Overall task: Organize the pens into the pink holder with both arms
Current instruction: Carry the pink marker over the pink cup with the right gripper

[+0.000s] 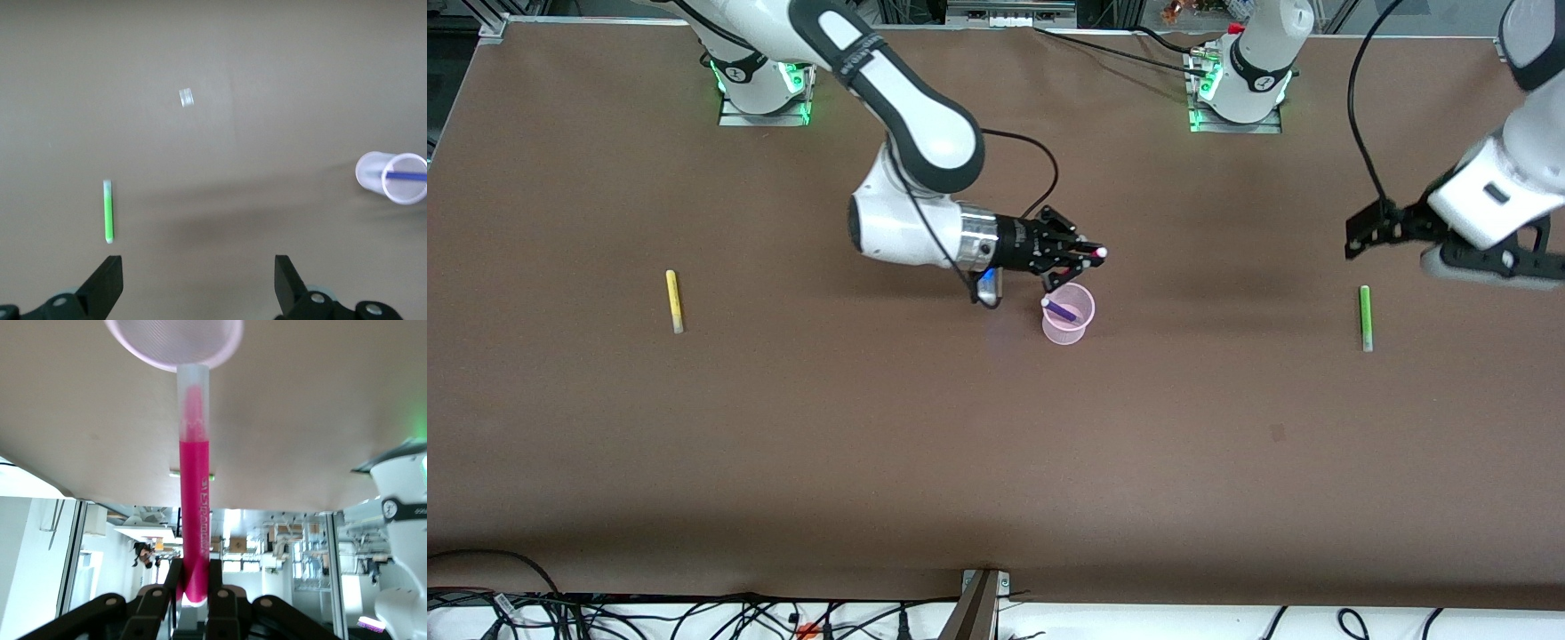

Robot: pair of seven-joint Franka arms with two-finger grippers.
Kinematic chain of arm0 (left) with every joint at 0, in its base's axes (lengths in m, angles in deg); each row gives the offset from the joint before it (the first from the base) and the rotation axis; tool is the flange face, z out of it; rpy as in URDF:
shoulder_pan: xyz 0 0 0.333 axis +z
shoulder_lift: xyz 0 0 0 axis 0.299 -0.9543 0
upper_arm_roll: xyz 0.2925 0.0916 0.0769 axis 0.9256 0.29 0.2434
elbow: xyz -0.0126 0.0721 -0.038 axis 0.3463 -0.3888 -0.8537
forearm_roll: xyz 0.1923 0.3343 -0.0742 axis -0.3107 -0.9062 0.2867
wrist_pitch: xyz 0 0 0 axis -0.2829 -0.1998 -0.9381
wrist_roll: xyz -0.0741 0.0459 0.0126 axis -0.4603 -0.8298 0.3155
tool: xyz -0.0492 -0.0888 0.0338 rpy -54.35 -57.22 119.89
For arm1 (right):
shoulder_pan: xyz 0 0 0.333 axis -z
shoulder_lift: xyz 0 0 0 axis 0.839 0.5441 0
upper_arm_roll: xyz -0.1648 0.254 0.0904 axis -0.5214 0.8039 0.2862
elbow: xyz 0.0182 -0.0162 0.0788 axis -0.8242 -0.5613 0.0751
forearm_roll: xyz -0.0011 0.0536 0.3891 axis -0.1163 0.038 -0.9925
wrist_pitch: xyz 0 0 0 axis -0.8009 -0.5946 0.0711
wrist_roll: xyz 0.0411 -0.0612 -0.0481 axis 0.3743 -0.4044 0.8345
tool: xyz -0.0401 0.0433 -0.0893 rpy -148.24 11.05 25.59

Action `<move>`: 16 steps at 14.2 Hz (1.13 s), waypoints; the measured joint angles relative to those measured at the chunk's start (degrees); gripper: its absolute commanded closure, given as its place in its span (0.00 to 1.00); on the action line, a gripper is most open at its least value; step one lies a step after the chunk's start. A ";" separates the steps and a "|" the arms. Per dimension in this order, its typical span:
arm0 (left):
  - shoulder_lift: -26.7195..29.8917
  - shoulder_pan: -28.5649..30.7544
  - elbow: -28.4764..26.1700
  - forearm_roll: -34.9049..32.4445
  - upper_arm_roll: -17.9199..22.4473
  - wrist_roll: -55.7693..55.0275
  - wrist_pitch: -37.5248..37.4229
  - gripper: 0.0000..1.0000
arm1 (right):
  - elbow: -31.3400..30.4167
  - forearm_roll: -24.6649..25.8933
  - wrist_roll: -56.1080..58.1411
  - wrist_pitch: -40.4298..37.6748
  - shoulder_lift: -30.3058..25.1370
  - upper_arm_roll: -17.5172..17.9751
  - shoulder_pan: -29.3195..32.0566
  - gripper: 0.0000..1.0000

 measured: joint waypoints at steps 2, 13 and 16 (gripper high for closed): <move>3.41 -0.10 -3.19 0.02 0.14 -0.01 0.61 0.00 | 2.65 -0.83 0.53 0.29 2.81 -0.03 -0.97 1.00; 3.44 -0.39 -2.82 0.02 0.31 -1.96 -1.12 0.00 | 6.76 -1.39 7.23 0.20 10.95 -0.59 -0.55 0.79; 3.08 -0.27 -2.55 0.02 0.62 -2.29 -1.12 0.00 | 6.82 -1.40 8.30 0.20 11.45 -0.88 -0.22 0.00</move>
